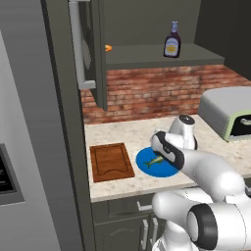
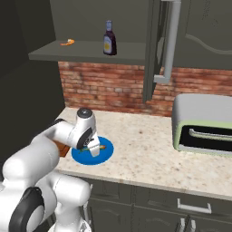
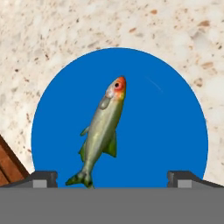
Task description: Pick the fish from the plate and place it on the cutting board. Then pick the condiment bottle from the cabinet and place it next to the cutting board.
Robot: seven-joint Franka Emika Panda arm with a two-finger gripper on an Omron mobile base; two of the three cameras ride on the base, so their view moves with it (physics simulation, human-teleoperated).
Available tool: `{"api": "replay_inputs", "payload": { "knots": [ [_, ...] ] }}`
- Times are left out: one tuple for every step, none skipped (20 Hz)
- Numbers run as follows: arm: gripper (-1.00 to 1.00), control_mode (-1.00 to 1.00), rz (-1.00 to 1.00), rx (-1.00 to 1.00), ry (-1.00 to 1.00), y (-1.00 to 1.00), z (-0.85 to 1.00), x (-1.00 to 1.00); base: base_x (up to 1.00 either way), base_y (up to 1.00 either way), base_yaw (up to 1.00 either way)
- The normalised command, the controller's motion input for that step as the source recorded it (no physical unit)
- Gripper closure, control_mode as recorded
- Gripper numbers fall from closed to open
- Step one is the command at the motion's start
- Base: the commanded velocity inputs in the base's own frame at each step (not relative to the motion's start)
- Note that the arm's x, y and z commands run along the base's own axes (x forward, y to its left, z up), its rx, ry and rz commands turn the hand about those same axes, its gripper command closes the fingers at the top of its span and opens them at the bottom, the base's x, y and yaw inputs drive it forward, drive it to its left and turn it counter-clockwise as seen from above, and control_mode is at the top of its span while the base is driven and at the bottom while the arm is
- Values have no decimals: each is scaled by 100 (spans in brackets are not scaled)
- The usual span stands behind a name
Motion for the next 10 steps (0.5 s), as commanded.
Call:
{"api": "replay_inputs", "payload": {
  "knots": [
    [-100, -100, 0, 0, 6, 0, -8, 11, 0, 0, 0],
    [-100, -100, 0, 0, 6, 0, -9, 11, 0, 0, 0],
    [-100, -100, 0, 0, 6, 0, -10, 10, 0, 0, 0],
    [-100, -100, 0, 0, 5, 0, -10, 10, 0, 0, 0],
    [-100, -100, 0, 0, 5, 0, -11, 10, 0, 0, 0],
    [-100, -100, 0, 0, 5, 0, -11, 11, 0, 0, 0],
    [-100, -100, 0, 0, 5, 0, -11, 11, 0, 0, 0],
    [-100, -100, 0, 0, 5, 0, -11, 11, 0, 0, 0],
    [-100, -100, 0, 0, 5, 0, -11, 11, 0, 0, 0],
    [-100, -100, 0, 0, 4, 0, -11, 9, 0, 0, 0]
  ]
}}
